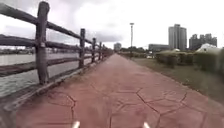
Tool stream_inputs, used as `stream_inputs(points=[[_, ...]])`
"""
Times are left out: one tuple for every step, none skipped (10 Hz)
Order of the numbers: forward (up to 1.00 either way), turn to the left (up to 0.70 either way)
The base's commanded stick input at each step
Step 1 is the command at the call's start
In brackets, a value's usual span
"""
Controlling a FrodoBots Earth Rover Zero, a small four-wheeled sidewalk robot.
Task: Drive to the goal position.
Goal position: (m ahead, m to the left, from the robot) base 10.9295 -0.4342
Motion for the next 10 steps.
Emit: stream_inputs(points=[[0.70,0.00],[0.70,0.00],[0.70,0.00],[0.70,0.00],[0.70,0.00],[0.70,0.00],[0.70,0.00],[0.70,0.00],[0.70,0.00],[0.70,0.00]])
